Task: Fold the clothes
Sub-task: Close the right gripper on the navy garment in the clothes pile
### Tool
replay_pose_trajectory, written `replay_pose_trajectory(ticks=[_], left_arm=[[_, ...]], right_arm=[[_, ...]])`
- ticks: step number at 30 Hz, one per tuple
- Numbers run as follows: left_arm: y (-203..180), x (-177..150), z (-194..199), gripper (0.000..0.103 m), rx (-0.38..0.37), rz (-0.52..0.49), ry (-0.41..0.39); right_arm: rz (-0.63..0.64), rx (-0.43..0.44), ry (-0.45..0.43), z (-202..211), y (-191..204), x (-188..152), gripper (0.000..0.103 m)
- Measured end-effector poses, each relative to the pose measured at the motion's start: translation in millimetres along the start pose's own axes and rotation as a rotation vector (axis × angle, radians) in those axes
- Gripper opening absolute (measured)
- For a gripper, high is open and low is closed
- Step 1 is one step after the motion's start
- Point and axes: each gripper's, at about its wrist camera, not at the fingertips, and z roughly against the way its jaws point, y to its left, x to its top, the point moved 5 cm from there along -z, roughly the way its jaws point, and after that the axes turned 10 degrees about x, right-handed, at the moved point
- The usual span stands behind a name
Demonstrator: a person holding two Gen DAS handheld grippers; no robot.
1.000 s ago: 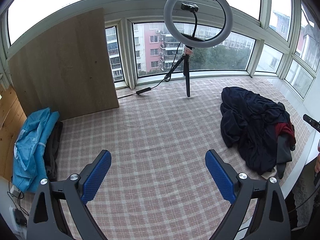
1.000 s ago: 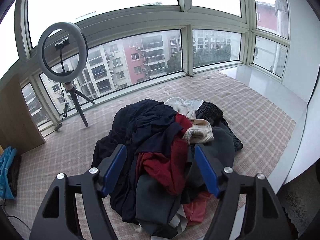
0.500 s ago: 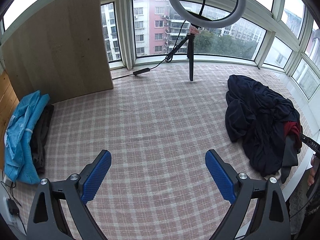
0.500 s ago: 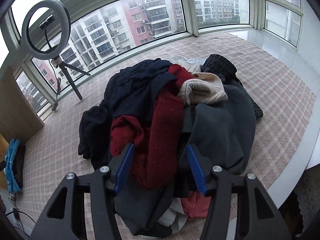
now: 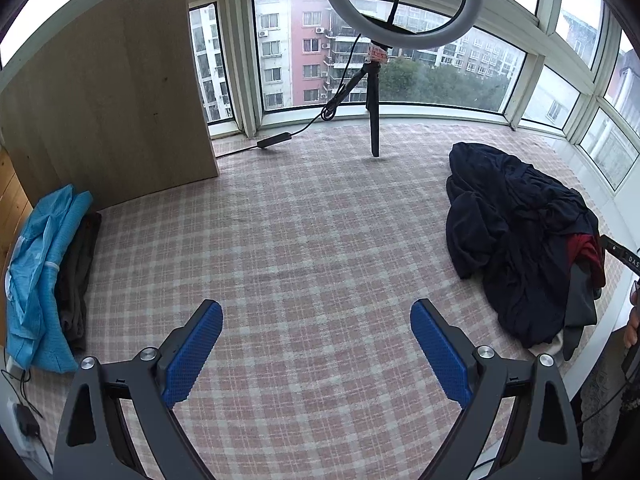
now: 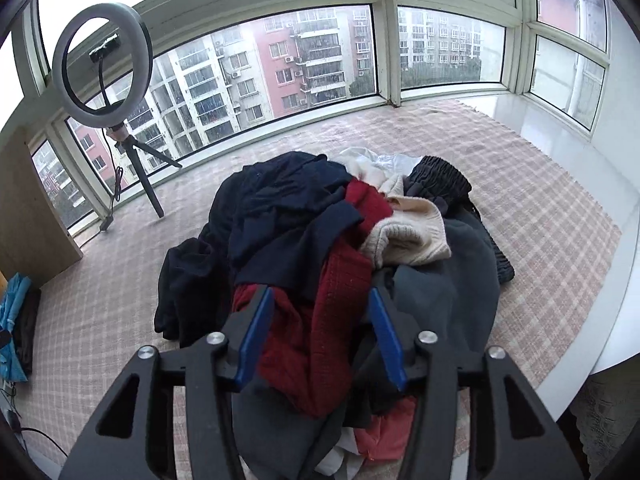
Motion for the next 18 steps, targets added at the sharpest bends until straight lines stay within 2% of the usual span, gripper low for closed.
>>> replay_pose_trajectory(ticks=[4, 7, 10, 12, 14, 15, 17, 18], left_arm=[[1, -3, 0, 0.095, -0.007, 0.011, 0.007], [6, -7, 1, 0.095, -0.002, 0.021, 0.009], [13, -12, 1, 0.095, 0.007, 0.036, 0.012], [23, -16, -2, 0.095, 0.021, 0.057, 0.024], [33, -19, -6, 0.095, 0.031, 0.084, 0.038], [38, -21, -8, 0.095, 0.034, 0.099, 0.044], [47, -23, -13, 0.095, 0.037, 0.128, 0.058], [50, -24, -17, 0.095, 0.035, 0.141, 0.066]], right_arm=[[0.069, 0.003, -0.003, -26, 16, 34, 0.063], [0.122, -0.007, 0.046, -64, 28, 50, 0.064], [0.169, -0.016, 0.139, -104, 35, 51, 0.064], [0.202, -0.017, 0.155, -113, 38, 51, 0.063], [0.224, -0.006, 0.159, -116, 41, 52, 0.045], [0.224, 0.008, 0.157, -113, 41, 55, 0.026], [0.222, 0.05, 0.141, -104, 42, 61, 0.016], [0.22, 0.073, 0.132, -98, 42, 65, 0.004]])
